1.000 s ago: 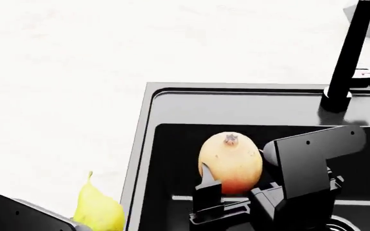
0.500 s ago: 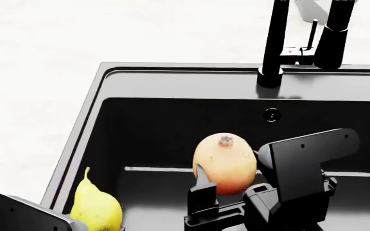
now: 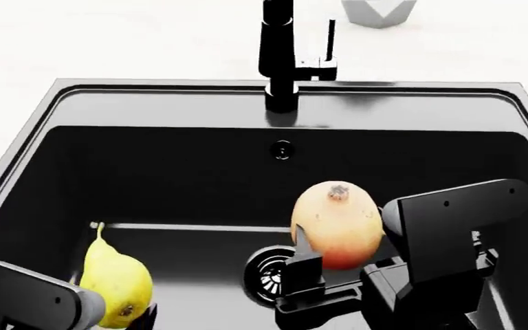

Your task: There is a mixed pile of frozen fruits and vegetables on the counter. Locate all the frozen vegetables and place the items in a bowl on the counter. Take all the frozen fruits and defrost them in a running sink.

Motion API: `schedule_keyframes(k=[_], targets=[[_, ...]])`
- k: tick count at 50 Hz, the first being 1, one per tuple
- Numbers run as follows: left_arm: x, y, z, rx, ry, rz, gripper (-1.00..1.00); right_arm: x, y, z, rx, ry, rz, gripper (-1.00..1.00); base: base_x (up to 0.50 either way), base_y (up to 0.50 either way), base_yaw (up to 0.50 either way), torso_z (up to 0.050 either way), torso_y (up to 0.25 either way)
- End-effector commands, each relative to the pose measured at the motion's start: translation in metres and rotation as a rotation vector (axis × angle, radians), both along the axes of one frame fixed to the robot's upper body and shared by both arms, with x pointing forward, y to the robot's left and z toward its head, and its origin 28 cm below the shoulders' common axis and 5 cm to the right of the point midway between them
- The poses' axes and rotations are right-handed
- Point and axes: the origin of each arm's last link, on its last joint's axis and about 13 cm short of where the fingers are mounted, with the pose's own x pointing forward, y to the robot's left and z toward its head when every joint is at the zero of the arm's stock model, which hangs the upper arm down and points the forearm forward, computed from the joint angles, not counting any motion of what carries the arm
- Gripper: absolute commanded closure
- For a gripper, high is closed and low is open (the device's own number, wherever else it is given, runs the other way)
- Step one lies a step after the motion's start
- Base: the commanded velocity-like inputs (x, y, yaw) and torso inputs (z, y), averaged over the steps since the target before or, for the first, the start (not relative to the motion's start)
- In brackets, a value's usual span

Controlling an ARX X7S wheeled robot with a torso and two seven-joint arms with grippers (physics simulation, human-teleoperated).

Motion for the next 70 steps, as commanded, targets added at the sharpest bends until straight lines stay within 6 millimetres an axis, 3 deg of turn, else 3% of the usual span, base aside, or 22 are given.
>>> schedule_keyframes(k=[1,16,40,52,70], targets=[[0.008,0.007,0.009,-0.069,-0.019,0.019,1.0,0.006,-0.003,0.006,-0.016,-0.062,-0.014,1.0,0.0,-0.5,0.0,0.0,0.0],[0.023,0.027,0.008,-0.065,-0.029,0.107,1.0,0.006,-0.003,0.007,-0.04,-0.091,-0.009,1.0,0.19,-0.17,0.0,0.001,0.001],[0.026,0.028,0.003,-0.051,-0.022,0.112,1.0,0.011,-0.002,0.0,-0.05,-0.037,-0.011,1.0,0.33,0.0,0.0,0.0,0.002],[0.029,0.029,0.006,-0.045,-0.033,0.117,1.0,0.024,-0.005,-0.023,-0.066,0.204,0.041,1.0,0.0,0.0,0.0,0.001,0.0],[0.028,0.029,0.0,-0.047,-0.022,0.116,1.0,0.048,-0.012,-0.065,-0.066,0.335,-0.003,1.0,0.0,0.0,0.0,0.0,0.001]])
